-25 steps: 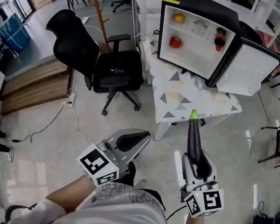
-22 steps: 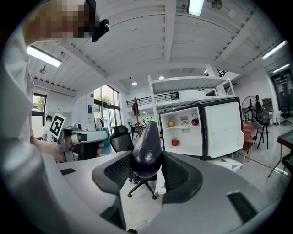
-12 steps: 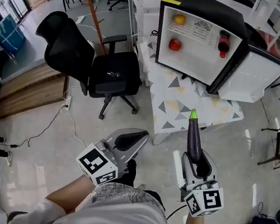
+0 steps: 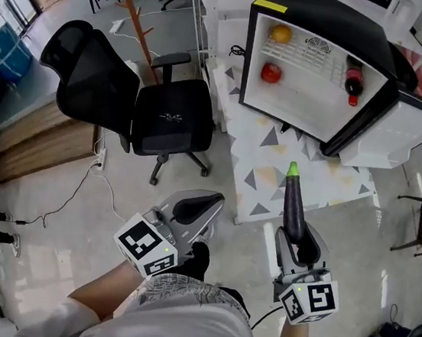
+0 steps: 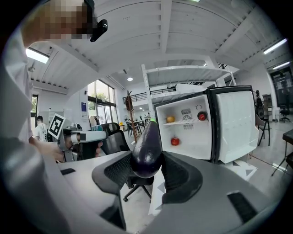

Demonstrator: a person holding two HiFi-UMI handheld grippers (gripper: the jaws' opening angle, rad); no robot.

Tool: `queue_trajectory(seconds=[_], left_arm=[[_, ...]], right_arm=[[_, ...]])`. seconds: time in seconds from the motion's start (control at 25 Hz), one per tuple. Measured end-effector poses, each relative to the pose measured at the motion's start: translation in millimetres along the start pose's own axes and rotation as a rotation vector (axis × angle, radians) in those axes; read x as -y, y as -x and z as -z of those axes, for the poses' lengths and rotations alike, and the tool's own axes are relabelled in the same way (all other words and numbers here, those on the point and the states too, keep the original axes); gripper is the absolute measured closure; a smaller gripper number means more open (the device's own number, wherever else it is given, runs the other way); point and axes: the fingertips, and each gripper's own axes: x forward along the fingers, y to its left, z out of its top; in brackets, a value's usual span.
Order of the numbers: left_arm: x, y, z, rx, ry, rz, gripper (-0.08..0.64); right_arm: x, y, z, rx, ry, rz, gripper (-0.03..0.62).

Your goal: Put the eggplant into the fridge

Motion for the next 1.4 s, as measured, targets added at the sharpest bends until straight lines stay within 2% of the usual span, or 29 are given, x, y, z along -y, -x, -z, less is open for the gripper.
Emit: queue_trajectory(seconds=[0.76, 1.04, 1.4], left_arm=[[-134, -43, -37, -0.014, 0.002, 0.040, 0.545], [-165, -56, -42, -0.022, 0.007, 0.049, 0.545], [-186, -71, -42, -0.030, 0.016, 0.053, 0.545]], right_arm=[[16, -130, -41, -0.024, -0.009, 0.057, 0.399], [23, -159, -47, -0.043, -0.015, 0.076, 0.399], [35, -187, -49, -0.051, -0.014, 0.080, 0.399]])
